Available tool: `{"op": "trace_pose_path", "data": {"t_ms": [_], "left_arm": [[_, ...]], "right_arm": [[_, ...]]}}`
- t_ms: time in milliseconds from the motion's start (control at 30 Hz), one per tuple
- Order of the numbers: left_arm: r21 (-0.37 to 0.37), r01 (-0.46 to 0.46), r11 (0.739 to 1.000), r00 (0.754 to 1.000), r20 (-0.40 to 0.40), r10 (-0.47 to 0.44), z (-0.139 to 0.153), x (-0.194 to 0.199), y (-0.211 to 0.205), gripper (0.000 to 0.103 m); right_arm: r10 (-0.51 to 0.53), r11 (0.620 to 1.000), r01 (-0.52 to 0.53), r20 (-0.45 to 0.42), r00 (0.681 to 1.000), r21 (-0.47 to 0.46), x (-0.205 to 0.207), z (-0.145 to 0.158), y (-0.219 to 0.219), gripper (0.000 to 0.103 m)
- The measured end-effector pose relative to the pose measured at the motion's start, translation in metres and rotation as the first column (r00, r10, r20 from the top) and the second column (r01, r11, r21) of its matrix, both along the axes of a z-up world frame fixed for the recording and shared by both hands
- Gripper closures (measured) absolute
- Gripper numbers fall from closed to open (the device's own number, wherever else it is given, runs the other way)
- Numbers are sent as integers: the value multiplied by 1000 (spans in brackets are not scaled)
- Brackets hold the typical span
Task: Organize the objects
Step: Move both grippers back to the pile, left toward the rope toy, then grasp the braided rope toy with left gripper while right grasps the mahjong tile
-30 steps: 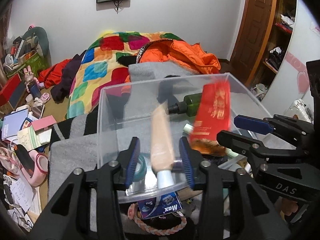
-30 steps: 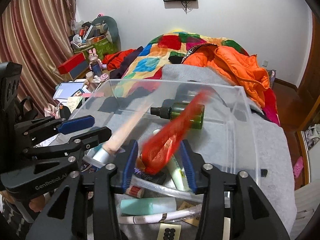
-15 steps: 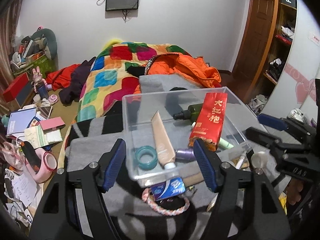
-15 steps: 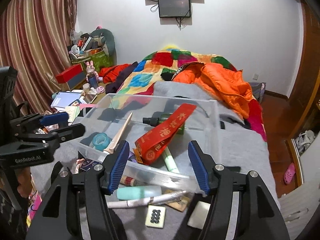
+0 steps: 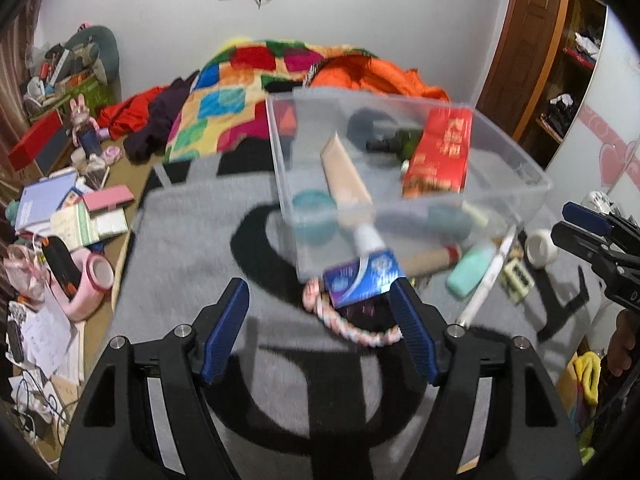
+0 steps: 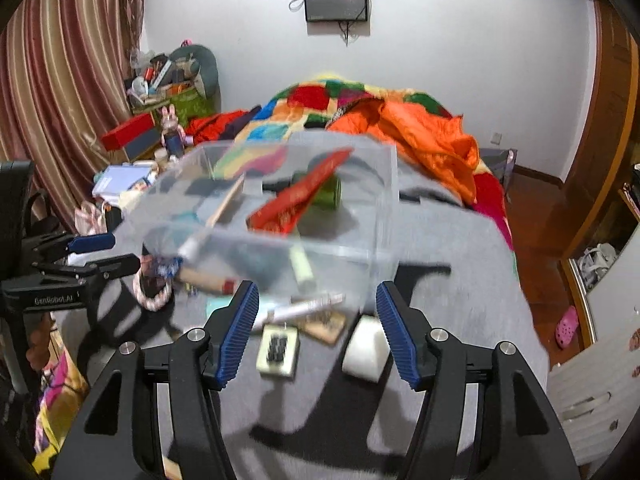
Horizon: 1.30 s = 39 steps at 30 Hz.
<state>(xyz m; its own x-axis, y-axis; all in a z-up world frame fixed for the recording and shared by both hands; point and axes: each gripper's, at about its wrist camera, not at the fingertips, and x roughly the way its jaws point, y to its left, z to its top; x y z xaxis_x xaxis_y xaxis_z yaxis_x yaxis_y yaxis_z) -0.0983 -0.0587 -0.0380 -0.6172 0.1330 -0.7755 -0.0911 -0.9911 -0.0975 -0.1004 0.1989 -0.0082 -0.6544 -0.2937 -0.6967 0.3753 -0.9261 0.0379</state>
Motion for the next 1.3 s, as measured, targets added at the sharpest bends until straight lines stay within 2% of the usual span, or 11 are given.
{"op": "trace_pose_path", "data": {"t_ms": [167,233,333,667,767,1100,1300], "left_arm": [[0,14,1000,999,44,-14,-20,5,5,31],[0,8,1000,999,43,-8,-24,5,6,31],[39,-3,999,998,55,1,-28,1,4,43],[34,-8,999,1000,28,7,-25,9,3,93],[42,2,999,1000,24,-3,-24,21,1,96],[1,-10,1000,1000,12,10,-17,70,-13,97],[24,-29,999,1000,12,29,-14,83,-26,96]], "right_arm": [[30,999,-31,60,998,11,7,-25,-4,46],[35,999,-36,47,998,24,10,-30,-9,46],[62,997,-64,45,997,34,13,-32,-18,46],[87,995,-90,48,995,49,23,-39,-22,48],[76,995,-78,38,996,59,21,-37,-22,48],[-18,997,15,35,999,71,16,-30,10,46],[-45,999,44,53,998,23,22,-27,24,46]]}}
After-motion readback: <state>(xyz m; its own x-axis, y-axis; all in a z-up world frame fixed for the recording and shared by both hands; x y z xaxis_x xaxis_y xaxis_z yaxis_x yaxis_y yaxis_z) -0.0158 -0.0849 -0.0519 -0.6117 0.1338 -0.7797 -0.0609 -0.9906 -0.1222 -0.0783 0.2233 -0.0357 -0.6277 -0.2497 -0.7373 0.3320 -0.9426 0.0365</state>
